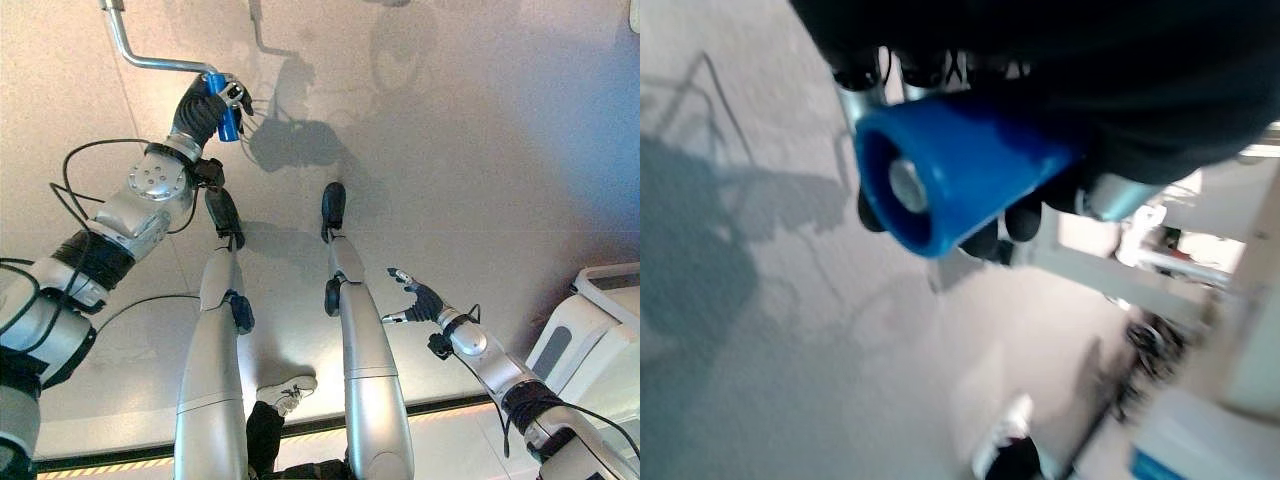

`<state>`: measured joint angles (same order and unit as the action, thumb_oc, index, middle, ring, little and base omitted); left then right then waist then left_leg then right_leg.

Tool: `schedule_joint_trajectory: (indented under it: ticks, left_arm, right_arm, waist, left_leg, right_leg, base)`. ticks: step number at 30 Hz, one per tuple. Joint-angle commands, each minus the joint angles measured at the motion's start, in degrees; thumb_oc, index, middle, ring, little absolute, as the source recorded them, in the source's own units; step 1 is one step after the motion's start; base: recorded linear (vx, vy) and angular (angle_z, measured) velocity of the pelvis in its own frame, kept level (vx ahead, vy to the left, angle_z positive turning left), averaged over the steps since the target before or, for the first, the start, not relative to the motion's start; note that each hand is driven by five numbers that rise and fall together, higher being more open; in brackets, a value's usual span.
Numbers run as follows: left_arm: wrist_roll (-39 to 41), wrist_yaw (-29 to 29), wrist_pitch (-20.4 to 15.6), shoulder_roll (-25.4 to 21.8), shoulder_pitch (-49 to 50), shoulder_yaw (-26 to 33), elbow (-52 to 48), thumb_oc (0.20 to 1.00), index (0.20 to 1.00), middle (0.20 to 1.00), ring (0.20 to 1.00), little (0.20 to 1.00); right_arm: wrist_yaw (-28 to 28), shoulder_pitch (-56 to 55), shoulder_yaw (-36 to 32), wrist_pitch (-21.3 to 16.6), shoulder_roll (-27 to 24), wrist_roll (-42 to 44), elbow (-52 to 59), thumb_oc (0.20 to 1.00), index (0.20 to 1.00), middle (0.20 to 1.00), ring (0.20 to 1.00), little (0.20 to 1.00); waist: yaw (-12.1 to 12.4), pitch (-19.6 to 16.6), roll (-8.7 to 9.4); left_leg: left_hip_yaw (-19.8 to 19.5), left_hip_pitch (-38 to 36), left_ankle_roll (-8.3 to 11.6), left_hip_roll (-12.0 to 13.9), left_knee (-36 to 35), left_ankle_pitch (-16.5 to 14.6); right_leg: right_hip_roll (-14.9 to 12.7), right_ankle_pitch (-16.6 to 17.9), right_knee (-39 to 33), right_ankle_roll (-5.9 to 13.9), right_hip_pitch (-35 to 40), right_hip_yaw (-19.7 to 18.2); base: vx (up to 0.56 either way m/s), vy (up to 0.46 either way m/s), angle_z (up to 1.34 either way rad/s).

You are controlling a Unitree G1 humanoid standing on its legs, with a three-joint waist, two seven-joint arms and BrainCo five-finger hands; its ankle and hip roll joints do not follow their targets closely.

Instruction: Raise the hospital bed

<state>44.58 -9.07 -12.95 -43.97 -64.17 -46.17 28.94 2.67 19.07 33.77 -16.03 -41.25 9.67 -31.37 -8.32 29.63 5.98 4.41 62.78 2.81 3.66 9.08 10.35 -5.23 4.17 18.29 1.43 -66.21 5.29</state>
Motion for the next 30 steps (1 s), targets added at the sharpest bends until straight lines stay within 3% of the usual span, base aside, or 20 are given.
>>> schedule_joint_trajectory:
  ticks: [1, 12, 19, 30]
  left_arm:
    - [0.4, 3.1, -6.6, -0.6, -1.3, 0.5, -15.1, 0.2, 0.2, 0.2, 0.2, 0.2]
    - [4.7, 5.7, -7.9, -12.9, 5.0, 1.7, -31.0, 0.2, 0.2, 0.2, 0.2, 0.2]
    - [6.9, 6.9, -8.9, -20.4, 13.6, 7.8, -38.4, 0.2, 0.2, 0.2, 0.2, 0.2]
    - [8.0, 7.5, -9.8, -25.9, 24.3, 16.5, -41.9, 0.2, 0.2, 0.2, 0.2, 0.2]
  right_arm:
    - [-0.1, -3.4, -0.7, -0.3, -1.9, 0.3, 0.0, 1.0, 1.0, 1.0, 1.0, 1.0]
    - [0.2, -5.8, -2.0, -0.3, -1.5, -0.2, -0.2, 1.0, 1.0, 1.0, 1.0, 1.0]
    - [0.4, -7.1, -3.0, -0.6, -0.8, -0.3, -0.6, 1.0, 1.0, 1.0, 1.0, 1.0]
    - [0.9, -7.3, -3.2, -1.0, -1.1, -0.5, -1.0, 1.0, 1.0, 1.0, 1.0, 1.0]
  waist:
    - [0.6, -0.5, -2.23]
    - [1.8, -0.4, -2.76]
    - [2.8, -0.4, -3.11]
    - [3.8, -0.6, -3.08]
  left_leg:
    - [-0.1, -2.7, -1.33, -1.6, 9.0, -12.2]
    - [-0.2, -2.8, -1.3, -2.0, 8.8, -11.9]
    - [-0.3, -3.1, -1.32, -2.0, 8.8, -11.8]
    - [-0.7, -3.7, -1.31, -2.4, 8.2, -11.3]
  right_leg:
    - [2.1, 3.3, -2.2, 5.43, 2.1, -0.2]
    - [1.7, 3.6, -2.5, 5.61, 2.6, 0.1]
    - [1.4, 3.8, -2.6, 5.72, 3.1, 0.4]
    - [0.9, 4.0, -3.3, 5.87, 4.2, 1.0]
  base:
    - [0.0, 0.0, 0.0]
    - [0.0, 0.001, 0.01]
    - [0.0, 0.001, 0.01]
    - [0.0, 0.003, 0.02]
